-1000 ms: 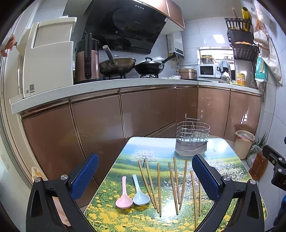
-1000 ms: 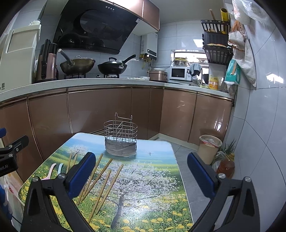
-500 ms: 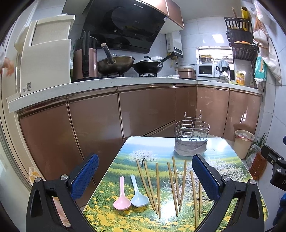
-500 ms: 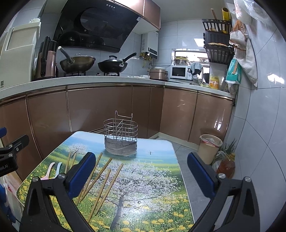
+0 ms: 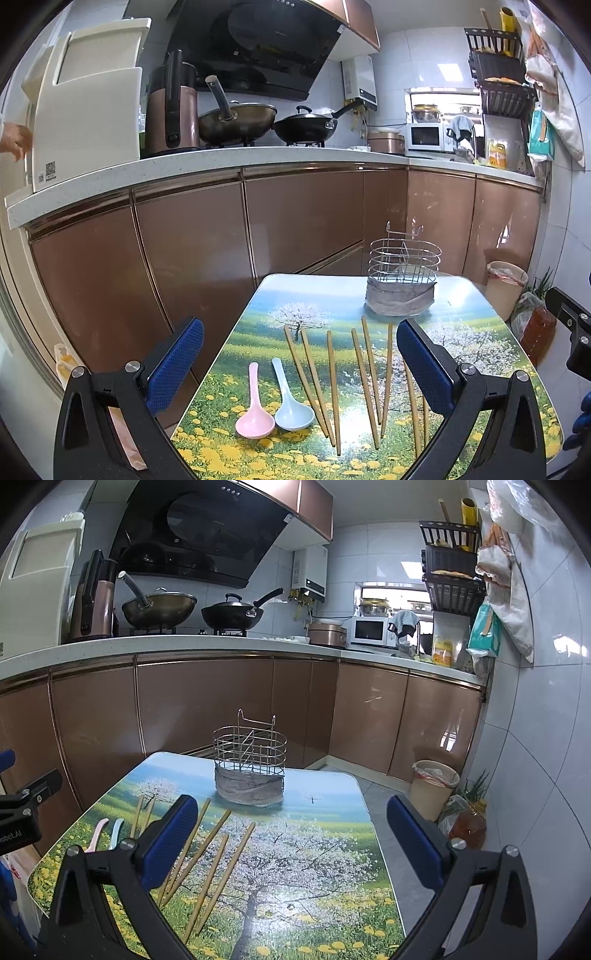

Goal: Organize utensils

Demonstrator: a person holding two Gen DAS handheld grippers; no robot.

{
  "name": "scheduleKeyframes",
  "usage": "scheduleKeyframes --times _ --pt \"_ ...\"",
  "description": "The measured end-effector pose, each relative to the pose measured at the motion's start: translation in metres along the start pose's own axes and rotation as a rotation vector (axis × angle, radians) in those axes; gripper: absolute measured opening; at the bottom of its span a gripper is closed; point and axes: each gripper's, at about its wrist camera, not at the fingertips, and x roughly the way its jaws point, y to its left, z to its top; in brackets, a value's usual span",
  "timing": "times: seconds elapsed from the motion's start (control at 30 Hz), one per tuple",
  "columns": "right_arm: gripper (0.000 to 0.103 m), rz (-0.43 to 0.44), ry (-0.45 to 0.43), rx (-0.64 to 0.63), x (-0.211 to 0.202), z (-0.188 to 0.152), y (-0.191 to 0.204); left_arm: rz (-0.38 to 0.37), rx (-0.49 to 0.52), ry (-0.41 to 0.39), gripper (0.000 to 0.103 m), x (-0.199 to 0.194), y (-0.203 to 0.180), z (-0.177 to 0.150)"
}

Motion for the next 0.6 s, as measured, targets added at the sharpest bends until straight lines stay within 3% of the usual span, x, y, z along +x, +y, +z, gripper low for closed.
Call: scheduleKeyframes --times 0.3,0.43,0.6 --pt "0.103 0.0 0.048 0.004 0.021 0.003 0.004 -0.01 0.004 0.041 0.103 0.024 0.006 0.0" --pt "0.103 0.009 0.092 0.004 0.039 0.005 -0.002 -0.012 -0.019 0.093 0.103 0.045 0.022 0.009" --pt "0.103 0.014 0.173 0.005 0.067 0.015 -0.014 -0.068 -0.072 0.19 0.103 0.083 0.054 0.027"
